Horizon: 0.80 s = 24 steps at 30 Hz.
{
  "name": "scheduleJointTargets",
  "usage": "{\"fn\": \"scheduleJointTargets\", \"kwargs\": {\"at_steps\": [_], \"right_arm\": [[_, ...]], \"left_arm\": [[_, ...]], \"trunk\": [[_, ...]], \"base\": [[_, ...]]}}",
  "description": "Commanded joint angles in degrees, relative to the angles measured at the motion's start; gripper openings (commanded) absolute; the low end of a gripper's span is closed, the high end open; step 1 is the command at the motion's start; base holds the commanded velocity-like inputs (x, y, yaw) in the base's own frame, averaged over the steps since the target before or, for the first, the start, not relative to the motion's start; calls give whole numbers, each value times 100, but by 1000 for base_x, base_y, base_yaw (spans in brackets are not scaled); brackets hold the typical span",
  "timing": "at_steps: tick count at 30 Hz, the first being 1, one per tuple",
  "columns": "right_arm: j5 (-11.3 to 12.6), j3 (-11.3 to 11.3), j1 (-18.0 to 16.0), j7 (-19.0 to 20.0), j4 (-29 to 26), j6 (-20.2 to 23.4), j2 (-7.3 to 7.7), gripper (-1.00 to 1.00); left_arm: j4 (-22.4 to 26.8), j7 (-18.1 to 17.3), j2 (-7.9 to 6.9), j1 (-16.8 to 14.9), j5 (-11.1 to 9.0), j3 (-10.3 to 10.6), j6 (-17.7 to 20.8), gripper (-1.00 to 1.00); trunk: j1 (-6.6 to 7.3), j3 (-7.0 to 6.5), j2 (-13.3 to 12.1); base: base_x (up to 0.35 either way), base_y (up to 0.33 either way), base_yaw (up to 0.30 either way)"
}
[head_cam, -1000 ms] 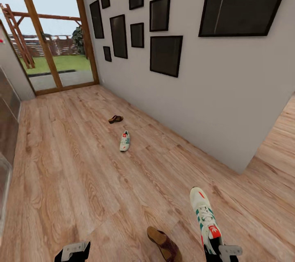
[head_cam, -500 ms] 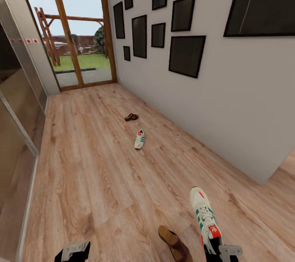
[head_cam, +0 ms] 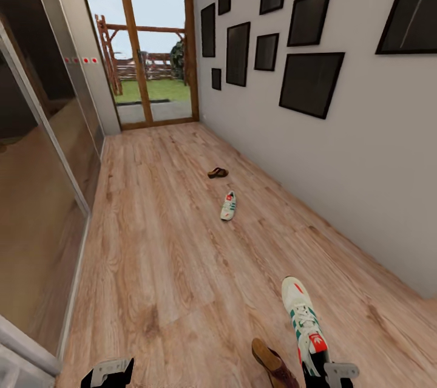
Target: Pick up the two gym shoes and the two sandals from the corridor floor and place them onto the hallstand (shoe rack) in the corridor, making sure they are on the rack and not on the floor. Arrange them so the two gym shoes are next to each other and the two sandals are next to each other.
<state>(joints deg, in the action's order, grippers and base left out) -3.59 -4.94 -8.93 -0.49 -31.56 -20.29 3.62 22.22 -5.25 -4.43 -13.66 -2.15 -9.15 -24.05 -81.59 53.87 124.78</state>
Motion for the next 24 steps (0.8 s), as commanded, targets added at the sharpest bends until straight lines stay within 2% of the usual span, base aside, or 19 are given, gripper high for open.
{"fn": "scheduleJointTargets", "kwargs": {"at_steps": [1, 10, 24], "right_arm": [[-37, -16, -1, -3, 1, -16, -2, -100], [-36, -16, -2, -3, -2, -15, -2, -100], [-36, -16, -1, -3, -8, -16, -2, -100]], "left_arm": [[-7, -55, 3, -5, -23, -34, -12, 100], [-7, -55, 4, -5, -23, -34, -12, 100], [-7, -59, 12, -5, -14, -30, -12, 100]], "trunk": [[1, 5, 2], [1, 5, 2], [1, 5, 2]], "base": [[0, 0, 277], [130, 105, 277], [12, 10, 277]]}}
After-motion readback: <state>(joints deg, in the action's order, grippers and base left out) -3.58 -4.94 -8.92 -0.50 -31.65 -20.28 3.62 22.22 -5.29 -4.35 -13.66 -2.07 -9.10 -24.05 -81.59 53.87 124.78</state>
